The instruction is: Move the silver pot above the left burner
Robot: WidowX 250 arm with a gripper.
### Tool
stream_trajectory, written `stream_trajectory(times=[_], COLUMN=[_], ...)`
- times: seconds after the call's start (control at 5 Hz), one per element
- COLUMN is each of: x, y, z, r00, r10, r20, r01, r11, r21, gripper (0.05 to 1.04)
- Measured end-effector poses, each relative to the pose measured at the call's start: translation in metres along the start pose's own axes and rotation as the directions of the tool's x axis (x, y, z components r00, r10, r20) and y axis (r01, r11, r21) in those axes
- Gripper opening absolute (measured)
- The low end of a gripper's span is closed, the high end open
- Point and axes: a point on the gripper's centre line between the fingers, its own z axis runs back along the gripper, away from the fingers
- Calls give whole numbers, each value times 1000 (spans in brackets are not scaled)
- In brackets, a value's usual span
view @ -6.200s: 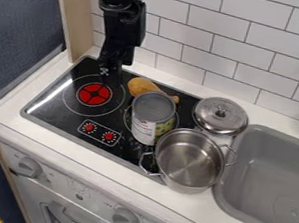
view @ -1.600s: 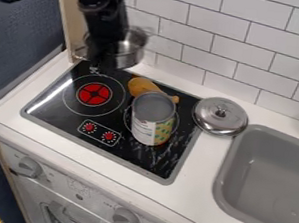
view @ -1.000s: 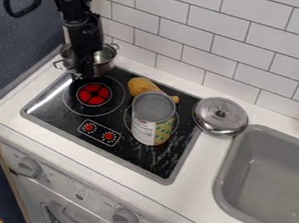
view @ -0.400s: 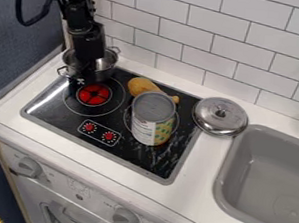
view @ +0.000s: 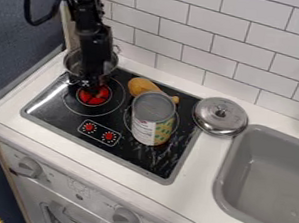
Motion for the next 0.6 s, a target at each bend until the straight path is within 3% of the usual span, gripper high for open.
stream_trajectory(times=[0.2,0.4,0.6], x=[4,7,17], y=[1,-1,-1], z=[30,56,87], r00=[1000,999,998], r10=[-3,-3,-54], r20=[-12,-32,-34], r01=[3,5,58], r11=[1000,999,992], r21=[31,44,110], gripper=[1011,1007,1001])
